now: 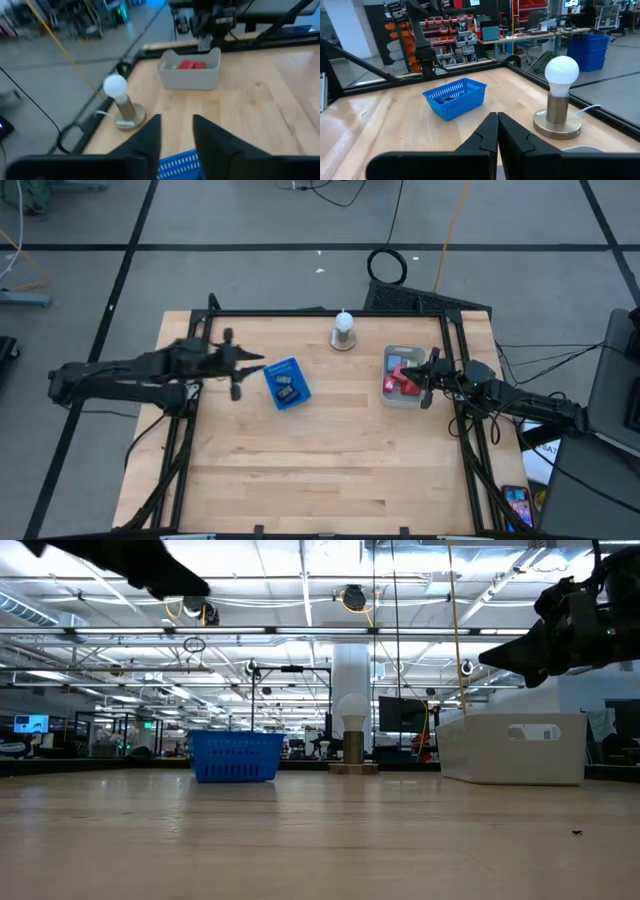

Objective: Pick & Place Office items
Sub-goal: Return to Home Position

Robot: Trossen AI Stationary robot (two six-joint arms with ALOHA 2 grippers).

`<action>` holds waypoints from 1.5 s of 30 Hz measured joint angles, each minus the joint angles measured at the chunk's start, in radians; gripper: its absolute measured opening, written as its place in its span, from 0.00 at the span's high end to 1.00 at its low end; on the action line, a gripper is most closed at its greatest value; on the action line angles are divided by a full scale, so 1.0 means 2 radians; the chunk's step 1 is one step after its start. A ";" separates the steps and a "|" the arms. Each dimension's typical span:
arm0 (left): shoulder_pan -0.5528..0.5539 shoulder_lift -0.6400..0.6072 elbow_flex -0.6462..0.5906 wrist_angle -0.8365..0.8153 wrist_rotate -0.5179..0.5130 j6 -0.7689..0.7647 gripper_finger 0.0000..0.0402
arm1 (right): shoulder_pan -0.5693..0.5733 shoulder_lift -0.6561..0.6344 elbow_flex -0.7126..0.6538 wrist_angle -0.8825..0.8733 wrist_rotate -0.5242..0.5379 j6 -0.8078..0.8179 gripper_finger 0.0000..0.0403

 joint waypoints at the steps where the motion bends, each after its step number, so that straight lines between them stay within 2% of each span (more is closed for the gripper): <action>1: 0.000 -0.021 -0.005 -0.007 0.000 0.008 0.75 | 0.000 0.000 0.000 0.000 -0.002 0.002 1.00; 5: 0.000 -0.099 -0.034 -0.020 0.001 0.030 0.94 | 0.000 0.000 0.000 0.001 -0.015 0.013 1.00; 7: 0.002 -0.136 -0.054 -0.015 0.014 0.035 0.98 | 0.000 0.000 0.000 0.001 -0.015 0.015 1.00; 12: 0.013 -0.211 -0.129 0.038 0.058 0.035 0.97 | 0.000 0.000 0.000 0.001 -0.015 0.015 1.00; 17: 0.029 -0.260 -0.183 0.058 0.078 0.011 0.99 | 0.000 0.000 0.000 0.005 -0.042 0.018 1.00; 21: 0.040 -0.289 -0.231 0.084 0.105 0.000 0.99 | 0.000 0.000 0.000 0.006 -0.041 0.018 1.00; 29: 0.072 -0.317 -0.303 0.104 0.164 -0.017 0.99 | 0.000 0.000 0.000 0.008 -0.041 0.019 1.00; 34: 0.082 -0.309 -0.306 0.114 0.183 -0.017 0.99 | 0.000 0.000 -0.007 0.012 -0.041 0.031 1.00; 40: 0.092 -0.310 -0.306 0.113 0.179 -0.023 0.97 | 0.000 0.000 -0.010 0.013 -0.040 0.024 1.00; 45: 0.093 -0.310 -0.306 0.108 0.133 -0.039 0.94 | 0.000 0.000 -0.010 0.020 -0.040 0.030 1.00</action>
